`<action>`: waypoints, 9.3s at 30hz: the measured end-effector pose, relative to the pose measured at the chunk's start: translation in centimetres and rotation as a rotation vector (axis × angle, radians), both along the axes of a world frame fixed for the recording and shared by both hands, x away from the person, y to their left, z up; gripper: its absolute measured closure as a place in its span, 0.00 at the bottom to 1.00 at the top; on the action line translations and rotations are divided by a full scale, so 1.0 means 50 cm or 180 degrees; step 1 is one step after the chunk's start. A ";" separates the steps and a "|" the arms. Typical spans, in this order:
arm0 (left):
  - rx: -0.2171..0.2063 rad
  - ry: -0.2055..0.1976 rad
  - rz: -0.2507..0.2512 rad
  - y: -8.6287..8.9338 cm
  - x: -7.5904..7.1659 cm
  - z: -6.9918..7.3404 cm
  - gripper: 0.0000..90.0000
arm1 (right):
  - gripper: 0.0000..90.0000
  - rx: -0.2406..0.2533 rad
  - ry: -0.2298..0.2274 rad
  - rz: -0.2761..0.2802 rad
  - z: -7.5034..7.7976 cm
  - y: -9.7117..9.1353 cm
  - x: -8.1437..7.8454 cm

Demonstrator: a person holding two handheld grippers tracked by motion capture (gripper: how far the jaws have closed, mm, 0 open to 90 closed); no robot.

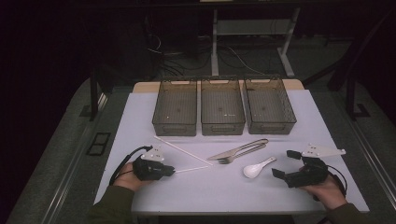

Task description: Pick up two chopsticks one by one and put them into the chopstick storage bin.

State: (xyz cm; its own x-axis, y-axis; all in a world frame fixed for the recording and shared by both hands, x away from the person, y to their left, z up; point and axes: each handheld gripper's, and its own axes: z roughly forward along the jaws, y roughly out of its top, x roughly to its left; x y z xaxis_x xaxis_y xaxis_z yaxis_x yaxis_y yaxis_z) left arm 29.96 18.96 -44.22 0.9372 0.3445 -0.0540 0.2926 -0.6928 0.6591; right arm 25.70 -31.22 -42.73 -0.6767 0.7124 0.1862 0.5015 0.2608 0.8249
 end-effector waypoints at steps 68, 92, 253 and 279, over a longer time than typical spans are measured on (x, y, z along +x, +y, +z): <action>-0.0164 -0.0670 0.1033 -0.072 0.303 0.327 0.94 | 0.01 0.0123 0.0034 -0.0007 0.001 -0.005 0.000; 0.0404 -0.0185 0.1302 -0.088 0.383 0.142 0.94 | 0.01 0.0192 0.0054 -0.0028 0.000 -0.012 -0.003; 0.0224 -0.0233 0.0139 -0.070 0.100 0.038 0.72 | 0.01 0.0138 0.0088 0.0024 -0.003 -0.007 -0.004; 0.0456 0.0119 -0.0104 -0.011 0.074 0.024 0.82 | 0.01 0.0137 0.0095 0.0022 -0.003 -0.008 -0.004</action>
